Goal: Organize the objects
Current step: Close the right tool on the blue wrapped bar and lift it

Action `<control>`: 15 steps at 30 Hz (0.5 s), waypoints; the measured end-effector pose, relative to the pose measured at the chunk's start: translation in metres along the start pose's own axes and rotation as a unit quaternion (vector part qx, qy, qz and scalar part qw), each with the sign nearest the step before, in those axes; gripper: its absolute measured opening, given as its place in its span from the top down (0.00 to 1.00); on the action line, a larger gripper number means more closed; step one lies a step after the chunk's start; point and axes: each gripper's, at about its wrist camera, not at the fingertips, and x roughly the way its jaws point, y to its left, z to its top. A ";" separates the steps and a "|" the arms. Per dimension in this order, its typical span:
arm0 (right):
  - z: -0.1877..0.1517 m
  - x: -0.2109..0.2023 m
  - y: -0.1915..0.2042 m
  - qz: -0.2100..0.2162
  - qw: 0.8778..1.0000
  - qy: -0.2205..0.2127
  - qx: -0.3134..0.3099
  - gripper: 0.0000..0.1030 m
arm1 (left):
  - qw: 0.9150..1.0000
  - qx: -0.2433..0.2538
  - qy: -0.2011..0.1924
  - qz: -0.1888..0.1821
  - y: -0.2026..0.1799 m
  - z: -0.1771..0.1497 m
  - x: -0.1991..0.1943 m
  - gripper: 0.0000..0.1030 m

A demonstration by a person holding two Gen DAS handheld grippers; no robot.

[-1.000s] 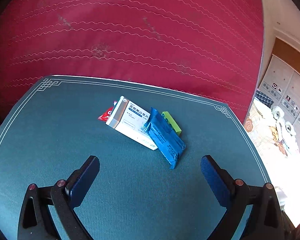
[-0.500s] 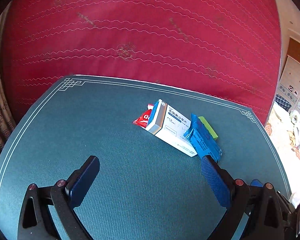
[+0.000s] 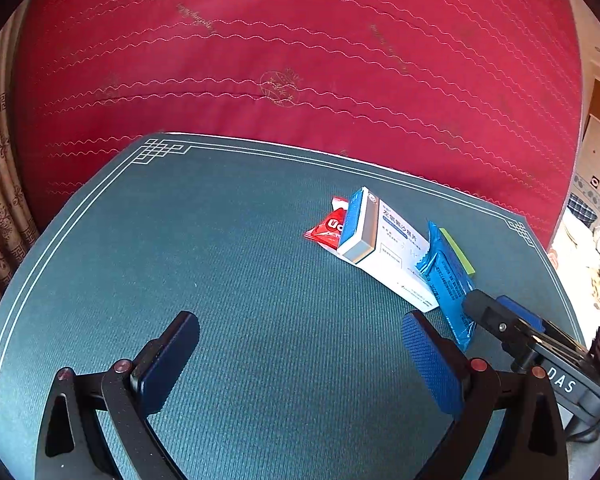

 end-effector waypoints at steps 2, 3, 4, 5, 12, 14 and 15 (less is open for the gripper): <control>0.004 0.007 0.000 0.007 1.000 0.007 -0.005 0.26 | 1.000 0.002 0.000 0.004 0.000 0.000 0.002 0.00; 0.006 0.011 0.001 0.009 1.000 0.010 -0.010 0.26 | 1.000 0.003 -0.001 0.006 0.000 0.000 0.002 0.00; 0.008 0.014 0.002 0.012 1.000 0.013 -0.015 0.26 | 1.000 0.004 -0.001 0.008 0.000 0.000 0.003 0.00; 0.010 0.017 0.004 0.015 1.000 0.015 -0.021 0.26 | 1.000 0.005 -0.002 0.009 0.001 0.000 0.003 0.00; 0.014 0.034 0.013 0.015 0.998 0.039 -0.048 0.28 | 1.000 -0.006 0.005 0.012 0.006 -0.001 0.007 0.00; 0.014 0.034 0.012 0.012 0.998 0.039 -0.048 0.31 | 1.000 -0.008 0.006 0.012 0.006 -0.002 0.007 0.00; 0.013 0.034 0.011 0.010 0.998 0.039 -0.046 0.34 | 1.000 -0.008 0.006 0.012 0.005 -0.002 0.007 0.00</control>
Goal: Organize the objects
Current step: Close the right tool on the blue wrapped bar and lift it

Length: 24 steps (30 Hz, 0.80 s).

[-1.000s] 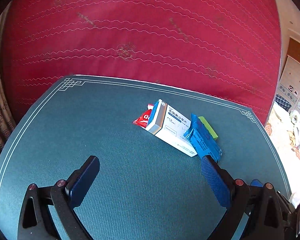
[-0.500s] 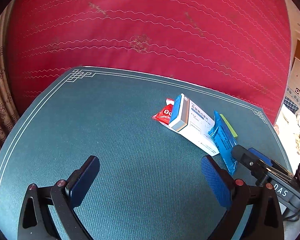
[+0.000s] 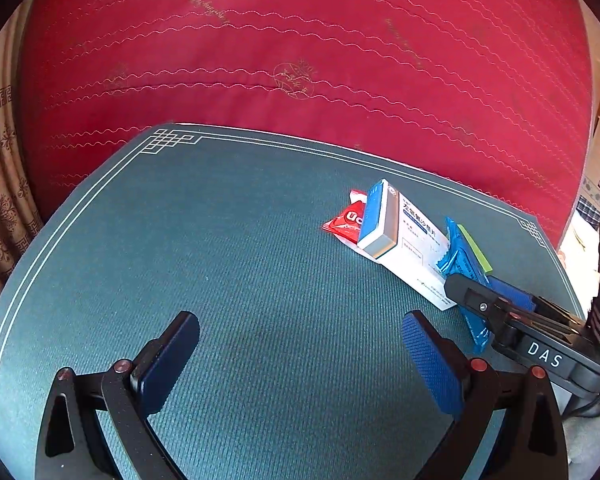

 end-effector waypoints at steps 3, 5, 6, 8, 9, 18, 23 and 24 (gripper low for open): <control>-0.002 -0.001 -0.002 -0.003 1.000 -0.001 0.007 0.39 | 1.000 0.001 0.001 -0.002 -0.001 0.000 0.001 0.00; -0.004 -0.003 -0.003 -0.006 1.000 -0.002 0.010 0.43 | 1.000 -0.001 0.002 -0.001 0.001 0.001 0.001 0.00; -0.005 -0.004 -0.003 -0.007 1.000 -0.002 0.011 0.44 | 1.000 -0.002 0.002 -0.002 0.002 0.001 0.002 0.00; -0.008 -0.006 -0.003 -0.013 1.000 -0.002 0.013 0.47 | 1.000 -0.004 0.004 -0.001 0.002 0.002 0.003 0.00; -0.009 -0.007 -0.002 -0.016 1.000 -0.003 0.013 0.48 | 1.000 -0.006 0.004 -0.001 0.003 0.002 0.003 0.00; -0.032 -0.029 0.000 -0.021 0.999 -0.003 0.029 0.58 | 1.000 -0.011 0.008 -0.003 0.005 0.001 0.004 0.00; -0.045 -0.041 0.001 -0.017 0.999 -0.003 0.032 0.58 | 1.000 -0.011 0.010 -0.005 0.002 -0.001 0.005 0.00; -0.045 -0.041 0.003 -0.019 0.999 -0.003 0.030 0.57 | 1.000 -0.010 0.012 -0.005 0.002 -0.001 0.006 0.00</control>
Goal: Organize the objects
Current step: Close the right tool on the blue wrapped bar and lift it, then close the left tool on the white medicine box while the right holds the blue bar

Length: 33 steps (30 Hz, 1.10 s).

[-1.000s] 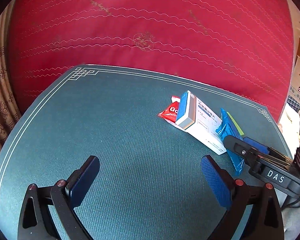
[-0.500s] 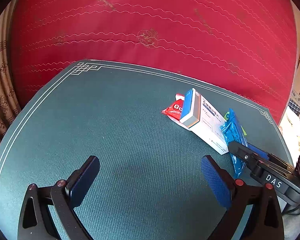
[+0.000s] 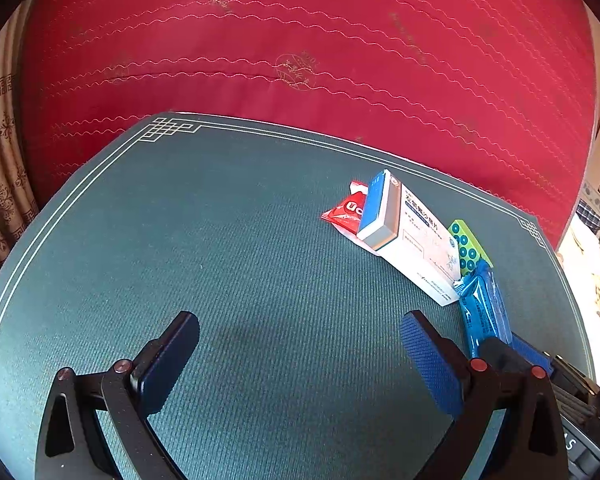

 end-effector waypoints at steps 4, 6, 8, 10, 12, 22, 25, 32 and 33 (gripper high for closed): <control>0.003 0.007 0.004 -0.013 1.000 0.014 -0.011 0.47 | 1.000 0.004 0.000 0.000 -0.002 -0.001 0.001 0.00; 0.006 0.012 0.006 -0.019 0.999 0.019 -0.019 0.43 | 1.000 0.002 0.000 -0.001 -0.001 0.000 0.001 0.00; 0.010 0.017 0.010 -0.032 0.999 0.021 -0.029 0.43 | 1.000 0.000 0.000 0.000 0.000 0.000 0.001 0.00; 0.012 0.022 0.011 -0.038 0.998 0.026 -0.033 0.43 | 1.000 -0.003 0.000 0.000 0.001 0.000 0.000 0.00; 0.012 0.021 0.010 -0.044 0.998 0.023 -0.030 0.48 | 1.000 -0.004 -0.001 0.001 0.003 0.000 0.000 0.00; -0.018 -0.017 -0.013 -0.071 0.997 0.006 0.032 0.59 | 1.000 0.001 -0.001 -0.021 -0.010 0.000 -0.003 0.00; -0.023 -0.026 -0.017 -0.076 0.996 0.004 0.041 0.59 | 1.000 0.009 -0.001 -0.029 -0.019 -0.001 -0.003 0.00; -0.024 -0.028 -0.018 -0.083 0.996 0.003 0.043 0.59 | 0.998 -0.007 0.010 -0.061 -0.034 0.007 0.008 0.00; -0.024 -0.028 -0.018 -0.082 0.996 0.003 0.043 0.59 | 0.998 -0.011 0.011 -0.066 -0.036 0.010 0.011 0.00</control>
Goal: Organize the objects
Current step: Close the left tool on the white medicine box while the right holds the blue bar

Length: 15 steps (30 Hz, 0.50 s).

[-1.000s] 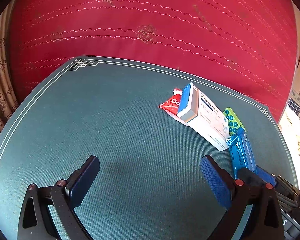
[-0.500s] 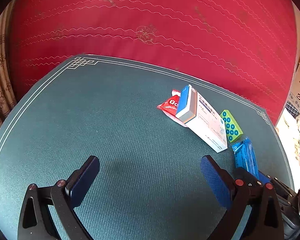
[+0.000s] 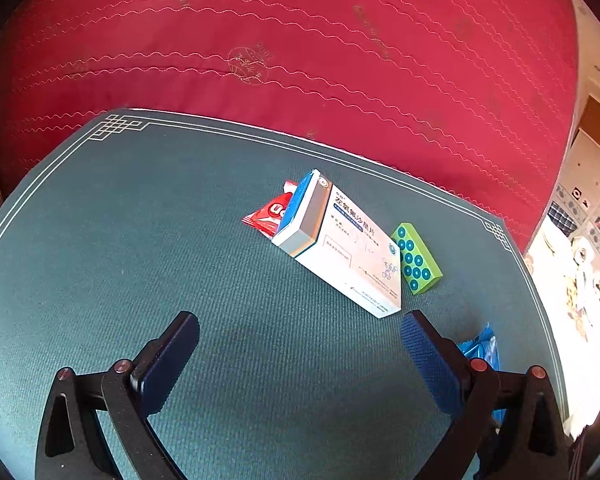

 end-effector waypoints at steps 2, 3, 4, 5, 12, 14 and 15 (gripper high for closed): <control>0.000 0.000 -0.001 0.004 1.000 -0.001 0.003 0.59 | 1.000 -0.011 0.002 -0.013 -0.002 0.005 0.008 0.00; 0.000 0.000 -0.002 0.006 1.000 -0.001 0.005 0.59 | 1.000 -0.019 0.003 -0.019 -0.003 0.007 0.012 0.00; 0.000 0.000 -0.003 0.008 1.000 -0.001 0.007 0.59 | 0.999 -0.027 0.004 -0.024 -0.004 0.009 0.016 0.01; 0.000 0.000 -0.003 0.010 1.000 -0.001 0.008 0.59 | 0.999 -0.035 0.004 -0.028 -0.004 0.011 0.019 0.01; -0.001 0.000 -0.004 0.011 1.000 -0.002 0.009 0.59 | 0.996 -0.079 0.005 -0.050 -0.004 0.020 0.038 0.10; -0.001 0.001 -0.004 0.012 1.000 -0.002 0.010 0.59 | 0.995 -0.085 0.000 -0.051 -0.004 0.021 0.039 0.18; -0.001 0.001 -0.005 0.011 1.000 -0.002 0.010 0.59 | 0.994 -0.089 0.001 -0.056 -0.003 0.023 0.041 0.22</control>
